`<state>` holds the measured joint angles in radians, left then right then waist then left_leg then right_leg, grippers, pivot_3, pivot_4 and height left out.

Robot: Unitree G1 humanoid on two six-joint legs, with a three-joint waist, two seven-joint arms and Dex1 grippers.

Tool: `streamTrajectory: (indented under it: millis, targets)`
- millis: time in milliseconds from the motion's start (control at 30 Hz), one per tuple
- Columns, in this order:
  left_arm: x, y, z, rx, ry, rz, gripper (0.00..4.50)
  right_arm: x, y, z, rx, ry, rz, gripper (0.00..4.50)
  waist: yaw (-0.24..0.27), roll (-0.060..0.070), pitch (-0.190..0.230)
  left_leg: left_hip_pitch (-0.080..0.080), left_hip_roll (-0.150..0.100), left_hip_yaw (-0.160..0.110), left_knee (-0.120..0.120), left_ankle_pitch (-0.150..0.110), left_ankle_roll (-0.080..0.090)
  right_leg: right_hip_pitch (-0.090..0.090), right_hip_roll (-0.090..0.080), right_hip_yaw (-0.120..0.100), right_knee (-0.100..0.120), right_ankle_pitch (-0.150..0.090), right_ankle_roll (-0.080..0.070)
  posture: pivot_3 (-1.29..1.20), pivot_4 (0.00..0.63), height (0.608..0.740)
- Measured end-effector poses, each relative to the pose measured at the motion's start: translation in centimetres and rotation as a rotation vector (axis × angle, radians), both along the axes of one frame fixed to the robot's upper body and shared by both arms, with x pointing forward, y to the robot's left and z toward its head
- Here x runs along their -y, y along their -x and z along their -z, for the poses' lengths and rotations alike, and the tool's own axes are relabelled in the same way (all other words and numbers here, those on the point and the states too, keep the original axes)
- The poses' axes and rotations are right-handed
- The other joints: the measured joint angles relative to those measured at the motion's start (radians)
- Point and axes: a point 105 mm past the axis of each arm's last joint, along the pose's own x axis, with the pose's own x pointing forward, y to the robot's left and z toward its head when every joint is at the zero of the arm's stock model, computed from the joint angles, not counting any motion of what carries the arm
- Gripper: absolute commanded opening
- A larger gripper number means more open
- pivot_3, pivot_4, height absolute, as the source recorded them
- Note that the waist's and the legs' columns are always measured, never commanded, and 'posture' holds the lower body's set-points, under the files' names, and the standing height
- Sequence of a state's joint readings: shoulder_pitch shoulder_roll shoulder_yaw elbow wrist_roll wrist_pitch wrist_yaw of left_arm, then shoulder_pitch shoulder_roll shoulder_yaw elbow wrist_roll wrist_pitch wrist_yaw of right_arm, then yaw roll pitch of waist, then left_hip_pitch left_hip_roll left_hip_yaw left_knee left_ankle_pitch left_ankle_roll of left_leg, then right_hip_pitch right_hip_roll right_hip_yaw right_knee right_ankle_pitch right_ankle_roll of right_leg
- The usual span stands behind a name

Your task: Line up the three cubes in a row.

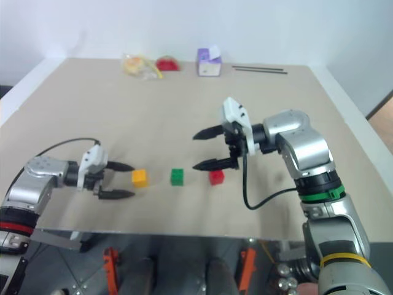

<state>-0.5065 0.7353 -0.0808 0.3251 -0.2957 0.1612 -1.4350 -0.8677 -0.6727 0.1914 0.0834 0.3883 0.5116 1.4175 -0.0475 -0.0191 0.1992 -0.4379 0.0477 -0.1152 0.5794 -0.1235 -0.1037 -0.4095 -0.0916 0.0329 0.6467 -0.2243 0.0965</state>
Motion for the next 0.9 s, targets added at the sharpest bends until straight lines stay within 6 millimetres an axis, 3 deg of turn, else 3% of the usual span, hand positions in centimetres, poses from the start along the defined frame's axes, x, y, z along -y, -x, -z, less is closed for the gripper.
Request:
streamTrajectory:
  millis: [133, 200, 267, 433, 500, 600, 667, 767, 900]
  targets:
    - [0.4, 0.1, -0.8, -0.010, 0.040, 0.008, 4.40, 0.0, 0.0, 0.0, 0.002, -0.001, 0.000, 4.50, 0.000, 0.000, 0.000, 0.000, 0.000, 0.000, 0.000, 0.000, 0.000, 0.000, 0.000, 0.000, 0.000, 0.000, 0.000, 0.00, 0.150, 0.740]
    - [0.7, -0.3, -2.0, -0.015, 0.107, -0.025, 4.40, 0.0, -0.1, 0.0, 0.002, -0.005, 0.009, 4.50, 0.000, 0.000, 0.000, 0.000, 0.000, 0.000, 0.000, 0.000, 0.000, 0.000, 0.000, 0.000, 0.000, 0.000, 0.000, 0.00, 0.150, 0.740]
    - [1.3, -1.5, -4.4, 0.013, 0.237, -0.106, 4.40, 0.4, -0.4, 0.2, -0.014, -0.048, 0.053, 4.50, 0.002, 0.000, 0.000, 0.000, 0.000, 0.000, 0.000, 0.000, 0.000, 0.001, 0.000, 0.000, 0.000, 0.000, 0.001, 0.00, 0.150, 0.740]
    - [1.8, -3.9, -8.6, 0.108, 0.532, -0.381, 4.40, 1.8, -2.2, 0.6, -0.018, -0.208, 0.261, 4.50, 0.002, 0.000, 0.000, 0.000, 0.000, 0.000, 0.002, 0.000, 0.000, 0.003, 0.000, 0.000, 0.000, 0.002, 0.007, 0.00, 0.150, 0.740]
    - [1.4, -5.4, -10.1, 0.173, 0.722, -0.638, 4.40, 2.7, -4.5, 0.2, 0.025, -0.365, 0.500, 4.50, 0.001, -0.001, 0.000, 0.001, 0.000, -0.001, 0.003, 0.000, 0.001, 0.002, 0.000, 0.000, 0.000, 0.004, 0.007, 0.00, 0.150, 0.740]
    - [0.3, -5.6, -9.3, 0.190, 0.815, -0.900, 4.40, 4.5, -6.7, 0.8, 0.060, -0.498, 0.782, 4.50, -0.001, -0.001, 0.000, 0.001, 0.000, 0.000, 0.003, 0.000, 0.000, 0.002, 0.000, 0.000, 0.000, 0.005, 0.007, 0.00, 0.150, 0.740]
    - [-1.6, -5.4, -7.1, 0.209, 0.759, -1.099, 4.40, 6.1, -7.5, 1.6, 0.123, -0.527, 0.956, 4.50, 0.000, -0.001, 0.000, 0.001, 0.000, 0.000, 0.002, 0.000, 0.001, 0.002, 0.000, 0.000, 0.000, 0.005, 0.006, 0.00, 0.150, 0.740]
    - [-4.8, -4.6, -3.5, 0.268, 0.630, -1.364, 4.40, 8.9, -8.0, 4.1, 0.173, -0.574, 1.231, 4.50, 0.003, -0.001, -0.001, 0.001, 0.000, 0.000, 0.003, 0.000, 0.001, 0.003, 0.000, 0.001, 0.000, 0.005, 0.006, 0.00, 0.150, 0.740]
    - [-6.6, -4.2, -2.3, 0.369, 0.533, -1.519, 4.40, 10.1, -7.9, 7.6, 0.164, -0.589, 1.415, 4.50, 0.006, -0.001, -0.001, 0.000, -0.001, 0.000, 0.003, 0.002, 0.003, 0.002, 0.000, 0.001, 0.000, 0.006, 0.001, 0.00, 0.150, 0.740]
